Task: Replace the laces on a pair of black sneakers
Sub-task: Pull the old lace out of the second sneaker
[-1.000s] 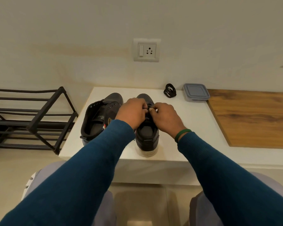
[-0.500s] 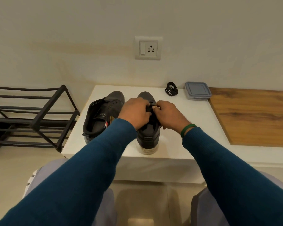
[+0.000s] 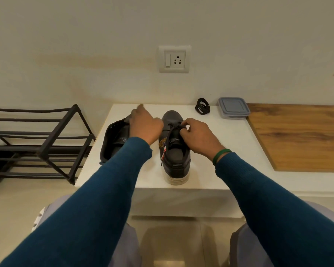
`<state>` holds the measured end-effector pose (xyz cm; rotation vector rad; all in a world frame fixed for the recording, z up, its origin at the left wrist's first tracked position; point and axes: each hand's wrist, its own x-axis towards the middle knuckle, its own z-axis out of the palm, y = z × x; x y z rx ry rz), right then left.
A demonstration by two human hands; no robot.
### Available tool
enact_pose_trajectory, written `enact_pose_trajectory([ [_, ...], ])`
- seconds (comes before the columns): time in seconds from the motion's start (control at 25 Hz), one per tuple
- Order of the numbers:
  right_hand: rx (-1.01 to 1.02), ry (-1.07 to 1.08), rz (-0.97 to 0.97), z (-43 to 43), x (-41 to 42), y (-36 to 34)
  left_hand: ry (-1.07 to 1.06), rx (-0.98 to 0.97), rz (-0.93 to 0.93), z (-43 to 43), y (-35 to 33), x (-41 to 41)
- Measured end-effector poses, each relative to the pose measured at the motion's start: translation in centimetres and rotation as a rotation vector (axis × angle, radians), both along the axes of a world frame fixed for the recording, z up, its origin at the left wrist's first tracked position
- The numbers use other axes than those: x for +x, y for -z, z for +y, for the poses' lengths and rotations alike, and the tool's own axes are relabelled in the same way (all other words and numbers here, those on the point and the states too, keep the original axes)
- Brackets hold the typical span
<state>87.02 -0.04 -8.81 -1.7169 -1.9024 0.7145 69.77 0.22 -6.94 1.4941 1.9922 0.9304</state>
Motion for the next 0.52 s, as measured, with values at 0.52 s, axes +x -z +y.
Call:
enact_pose_trajectory([
  [0.52, 0.297, 0.171, -0.146, 1.2, -3.2, 0.9, 0.259, -0.195, -0.105, -0.1, 1.1, 1.0],
])
